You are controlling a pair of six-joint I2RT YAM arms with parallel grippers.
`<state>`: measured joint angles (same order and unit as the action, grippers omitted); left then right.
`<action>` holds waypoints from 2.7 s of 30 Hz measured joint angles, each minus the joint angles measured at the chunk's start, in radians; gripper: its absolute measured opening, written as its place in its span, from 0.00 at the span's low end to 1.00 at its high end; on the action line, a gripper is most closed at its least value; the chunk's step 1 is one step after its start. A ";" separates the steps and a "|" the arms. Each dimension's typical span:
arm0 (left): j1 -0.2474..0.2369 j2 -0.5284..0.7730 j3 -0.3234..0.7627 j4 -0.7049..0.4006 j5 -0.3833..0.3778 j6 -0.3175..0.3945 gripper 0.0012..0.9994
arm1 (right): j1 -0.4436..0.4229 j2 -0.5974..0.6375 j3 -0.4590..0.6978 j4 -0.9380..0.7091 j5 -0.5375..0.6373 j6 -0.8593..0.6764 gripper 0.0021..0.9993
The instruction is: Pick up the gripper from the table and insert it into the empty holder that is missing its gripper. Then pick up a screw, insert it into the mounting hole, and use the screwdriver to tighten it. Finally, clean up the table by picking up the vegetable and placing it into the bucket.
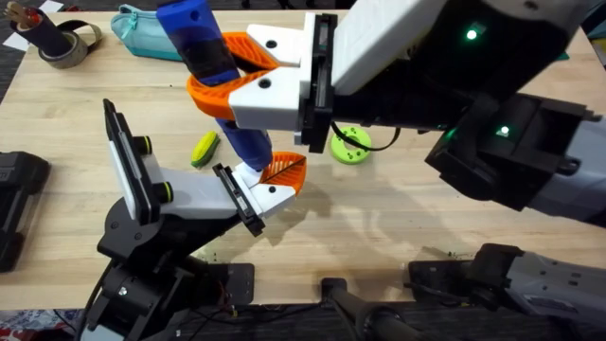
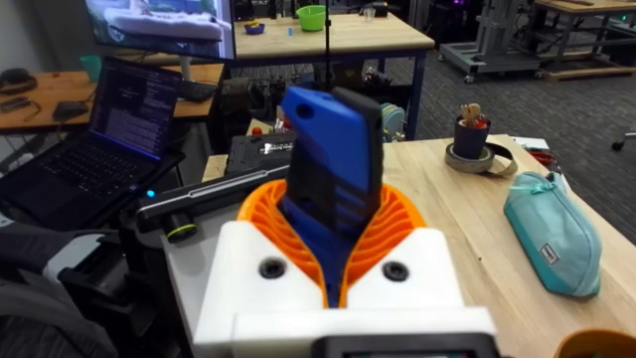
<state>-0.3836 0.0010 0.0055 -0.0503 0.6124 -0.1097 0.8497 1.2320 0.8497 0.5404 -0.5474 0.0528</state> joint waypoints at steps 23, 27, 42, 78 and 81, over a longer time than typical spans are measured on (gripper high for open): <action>0.000 0.001 0.000 -0.002 -0.005 -0.004 0.01 | -0.070 0.010 0.156 0.124 -0.250 0.132 0.05; 0.000 0.001 0.000 -0.002 -0.005 -0.004 0.01 | -0.137 0.009 0.243 0.103 -0.296 0.163 0.04; 0.000 0.001 0.000 -0.002 -0.005 -0.004 0.01 | -0.158 0.059 0.264 0.186 -0.334 0.210 0.04; 0.000 0.001 0.000 -0.002 -0.005 -0.003 0.01 | -0.081 0.086 0.105 0.282 -0.374 0.141 0.04; 0.000 0.001 0.000 -0.002 -0.005 -0.004 0.01 | -0.082 0.086 0.095 0.284 -0.374 0.142 0.05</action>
<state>-0.3836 0.0016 0.0055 -0.0521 0.6079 -0.1134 0.7676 1.3178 0.9446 0.8248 -0.9218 0.1944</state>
